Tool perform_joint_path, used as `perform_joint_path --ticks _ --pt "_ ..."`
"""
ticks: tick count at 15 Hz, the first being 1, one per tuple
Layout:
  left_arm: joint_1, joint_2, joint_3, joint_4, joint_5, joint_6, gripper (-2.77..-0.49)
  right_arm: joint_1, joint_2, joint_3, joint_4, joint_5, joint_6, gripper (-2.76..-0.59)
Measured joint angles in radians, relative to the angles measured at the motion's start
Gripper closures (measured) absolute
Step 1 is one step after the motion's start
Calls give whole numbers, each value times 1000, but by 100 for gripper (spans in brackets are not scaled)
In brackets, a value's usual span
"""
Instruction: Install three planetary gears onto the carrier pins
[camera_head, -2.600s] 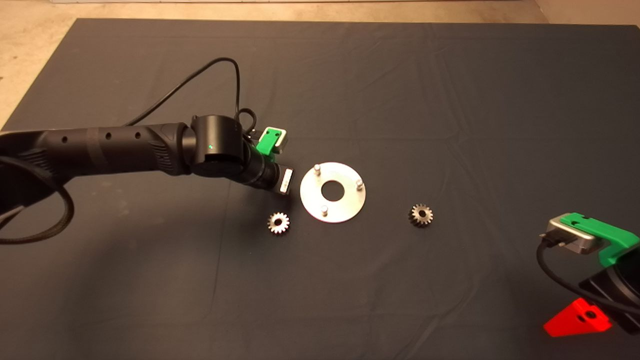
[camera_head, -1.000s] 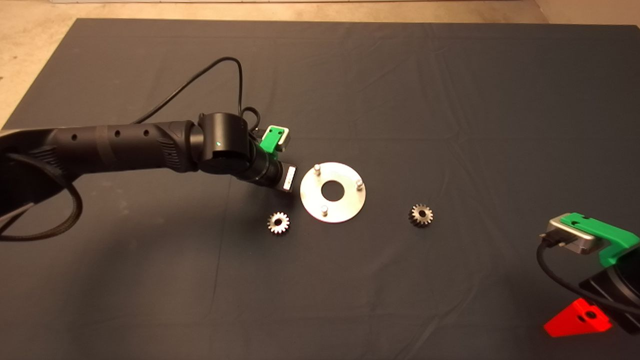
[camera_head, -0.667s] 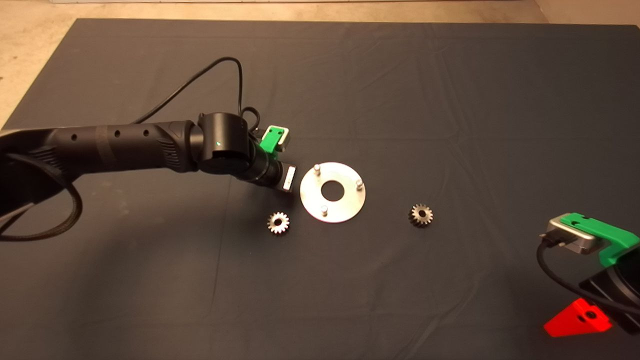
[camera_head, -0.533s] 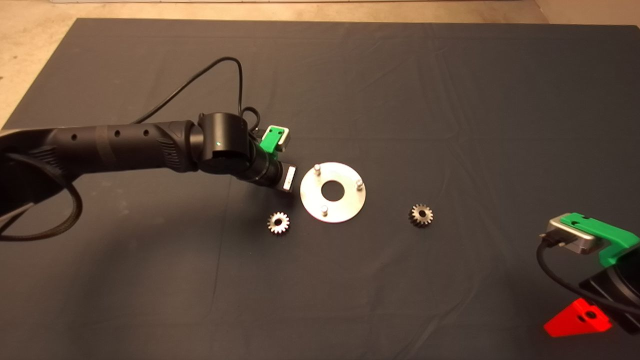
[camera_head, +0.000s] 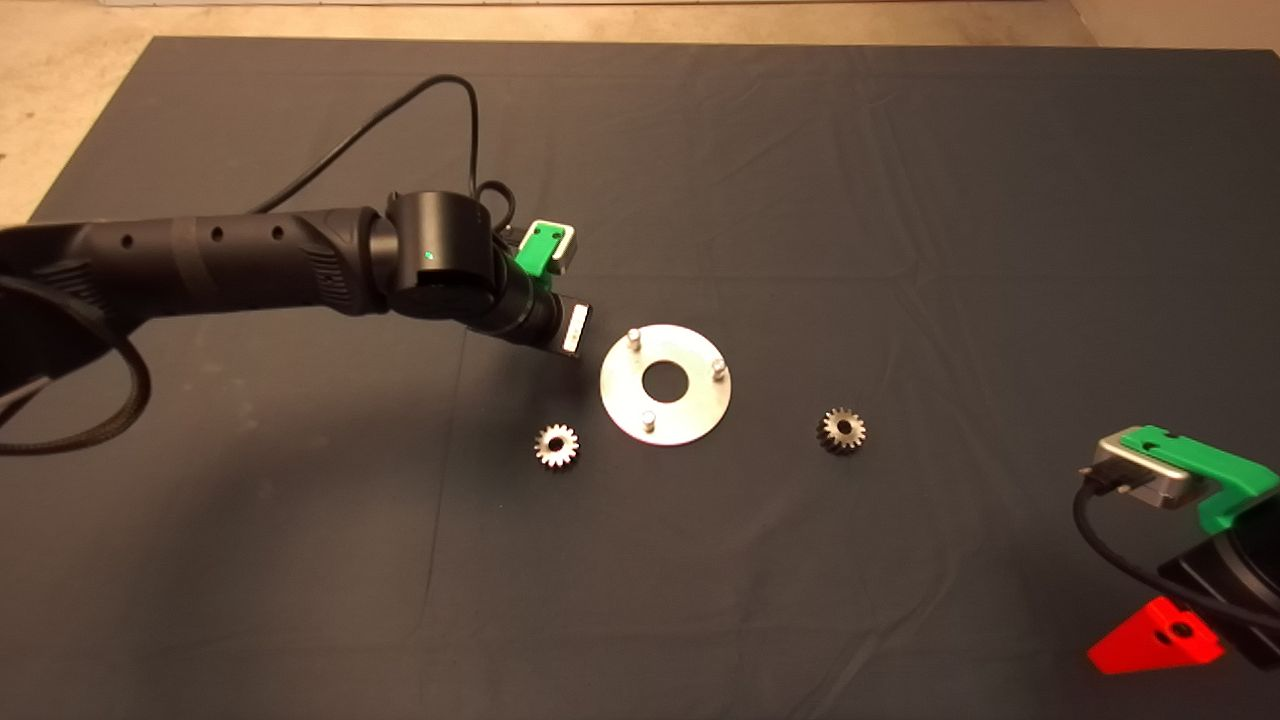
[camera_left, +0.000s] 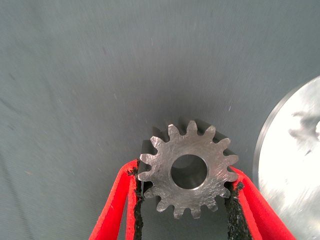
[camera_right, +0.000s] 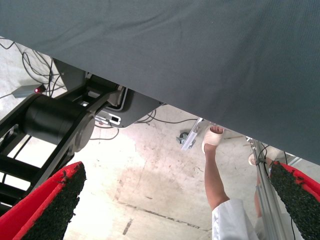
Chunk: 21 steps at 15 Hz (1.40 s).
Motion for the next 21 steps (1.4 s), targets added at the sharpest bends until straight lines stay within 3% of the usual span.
perform_joint_path --ticks 4,7,10,16,21 --pt "-2 12 30 -13 5 -2 -84 0 0 0 0 0 0 -275" --pt "-2 37 30 -41 14 -2 -84 0 0 0 0 0 0 -275" --pt "-2 64 30 -42 24 -2 -83 0 0 0 0 0 0 -275" --pt "-39 101 30 -46 24 -3 -83 0 0 0 0 0 0 -275" --pt "-38 159 -50 -73 31 14 -83 0 0 0 0 0 0 -275"
